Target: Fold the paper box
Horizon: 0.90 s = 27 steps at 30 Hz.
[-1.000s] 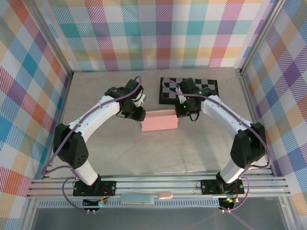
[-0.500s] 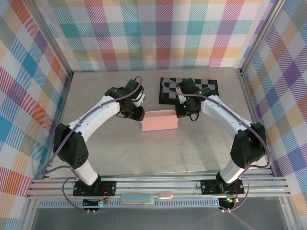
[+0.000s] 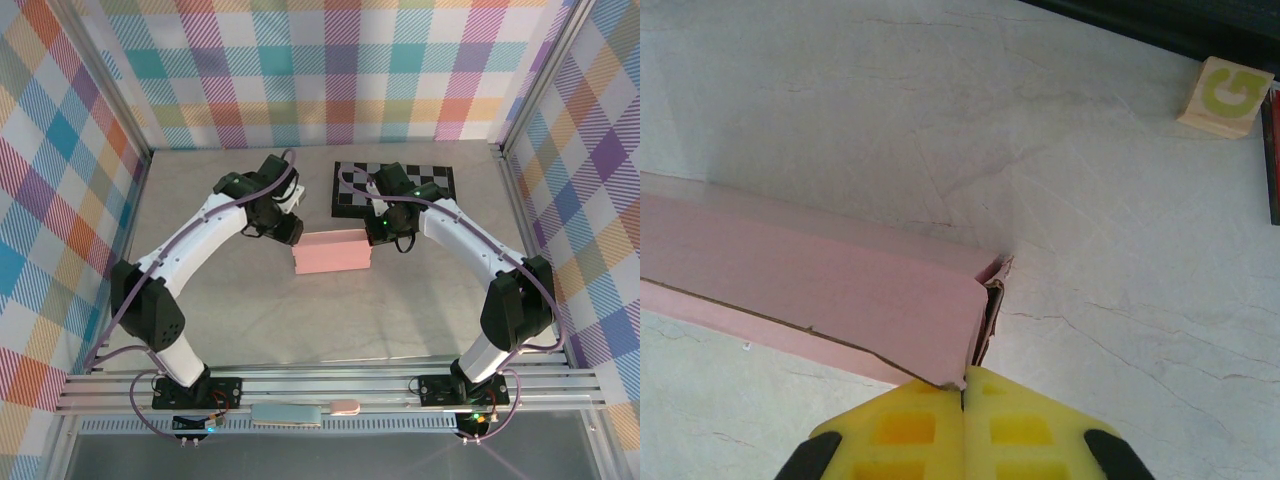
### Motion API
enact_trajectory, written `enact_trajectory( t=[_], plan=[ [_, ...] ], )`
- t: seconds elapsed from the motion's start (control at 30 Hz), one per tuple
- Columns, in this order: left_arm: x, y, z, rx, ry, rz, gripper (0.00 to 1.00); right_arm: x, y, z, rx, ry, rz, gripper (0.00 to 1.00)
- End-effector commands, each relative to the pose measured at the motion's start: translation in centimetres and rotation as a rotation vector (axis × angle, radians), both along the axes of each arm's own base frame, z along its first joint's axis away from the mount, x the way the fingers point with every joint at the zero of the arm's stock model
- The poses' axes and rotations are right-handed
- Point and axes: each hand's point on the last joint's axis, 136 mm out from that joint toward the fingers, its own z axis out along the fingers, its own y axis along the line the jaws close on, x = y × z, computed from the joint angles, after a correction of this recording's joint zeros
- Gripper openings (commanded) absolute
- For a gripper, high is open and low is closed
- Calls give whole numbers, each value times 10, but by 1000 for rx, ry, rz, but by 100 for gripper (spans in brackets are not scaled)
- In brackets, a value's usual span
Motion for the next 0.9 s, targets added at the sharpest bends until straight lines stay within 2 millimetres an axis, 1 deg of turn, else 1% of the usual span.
enact_trajectory(
  t=[0.0, 0.13, 0.33, 0.5, 0.67, 0.87],
  plan=[
    [6, 1, -5, 38, 12, -33, 42, -11, 0, -1, -6, 37, 16, 0],
    [8, -1, -13, 51, 32, -45, 39, -12, -1, -1, -7, 38, 16, 0],
    [12, 3, -16, 82, 18, -53, 37, -11, 0, 0, -5, 34, 17, 0],
    [16, 3, -14, 87, -2, -57, 39, -12, -1, 1, -5, 33, 17, 0],
    [14, 1, -24, 88, 27, -68, 37, -13, -1, 2, -4, 33, 17, 0],
    [20, -2, -25, 82, 19, -67, 27, -14, -2, 1, -3, 33, 13, 0]
  ],
)
